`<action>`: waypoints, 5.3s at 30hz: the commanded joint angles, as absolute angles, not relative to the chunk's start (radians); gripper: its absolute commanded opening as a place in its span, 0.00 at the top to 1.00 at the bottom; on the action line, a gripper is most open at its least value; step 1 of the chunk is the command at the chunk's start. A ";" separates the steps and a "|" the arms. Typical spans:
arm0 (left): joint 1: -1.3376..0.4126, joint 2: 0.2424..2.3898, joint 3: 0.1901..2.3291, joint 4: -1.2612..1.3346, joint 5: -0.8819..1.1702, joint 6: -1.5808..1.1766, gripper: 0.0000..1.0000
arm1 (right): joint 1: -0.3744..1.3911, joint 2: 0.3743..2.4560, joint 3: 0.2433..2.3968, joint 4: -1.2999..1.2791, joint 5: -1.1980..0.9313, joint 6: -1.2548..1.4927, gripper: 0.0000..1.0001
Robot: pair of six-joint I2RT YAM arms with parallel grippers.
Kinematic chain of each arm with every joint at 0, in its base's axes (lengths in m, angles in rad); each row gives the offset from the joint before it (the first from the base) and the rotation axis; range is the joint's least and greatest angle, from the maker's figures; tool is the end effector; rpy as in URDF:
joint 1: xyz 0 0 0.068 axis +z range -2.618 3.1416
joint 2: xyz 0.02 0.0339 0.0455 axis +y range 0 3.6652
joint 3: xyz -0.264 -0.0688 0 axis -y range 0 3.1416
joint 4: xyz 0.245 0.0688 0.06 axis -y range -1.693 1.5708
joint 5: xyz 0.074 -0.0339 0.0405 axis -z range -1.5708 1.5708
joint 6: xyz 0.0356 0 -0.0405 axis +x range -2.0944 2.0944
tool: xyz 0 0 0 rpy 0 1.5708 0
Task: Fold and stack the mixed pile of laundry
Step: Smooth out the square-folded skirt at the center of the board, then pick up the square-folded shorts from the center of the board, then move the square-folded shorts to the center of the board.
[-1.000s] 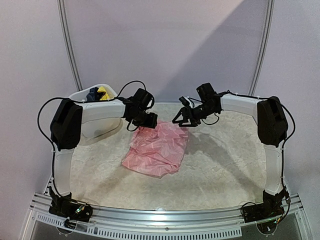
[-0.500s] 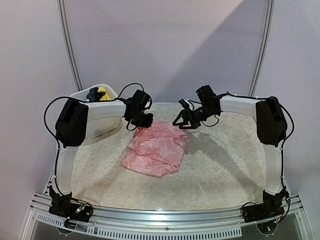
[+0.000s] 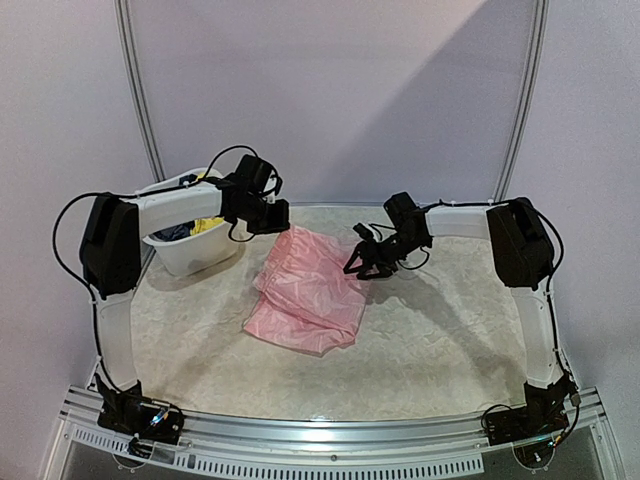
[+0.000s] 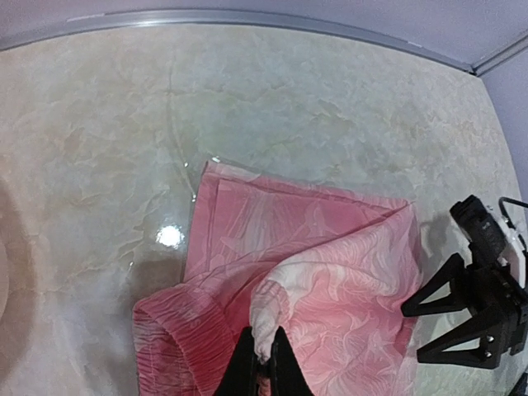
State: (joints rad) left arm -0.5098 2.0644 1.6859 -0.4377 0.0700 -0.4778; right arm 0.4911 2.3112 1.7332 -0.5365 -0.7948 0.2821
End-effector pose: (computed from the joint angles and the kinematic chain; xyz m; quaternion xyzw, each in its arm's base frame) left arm 0.4090 -0.2315 0.2314 0.0278 0.9288 -0.2032 0.3088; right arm 0.4110 0.2486 0.1360 -0.1807 0.8841 0.4278 0.0510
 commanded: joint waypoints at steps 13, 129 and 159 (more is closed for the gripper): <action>-0.482 2.200 1.801 -0.641 -0.045 -0.491 0.57 | 0.500 2.280 1.761 -0.557 -0.795 0.258 0.33; -0.690 1.560 1.252 -0.429 -0.164 -0.475 0.55 | 0.338 2.366 1.782 -0.367 -0.863 0.571 1.00; -0.692 1.544 1.220 -0.429 -0.131 -0.509 0.54 | -0.187 2.392 1.796 -0.488 -0.813 0.451 1.00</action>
State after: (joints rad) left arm -0.7010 1.5467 1.2404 -0.4248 -0.1394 -0.5026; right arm -0.1356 2.4645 1.8980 -0.6449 -0.8097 0.3225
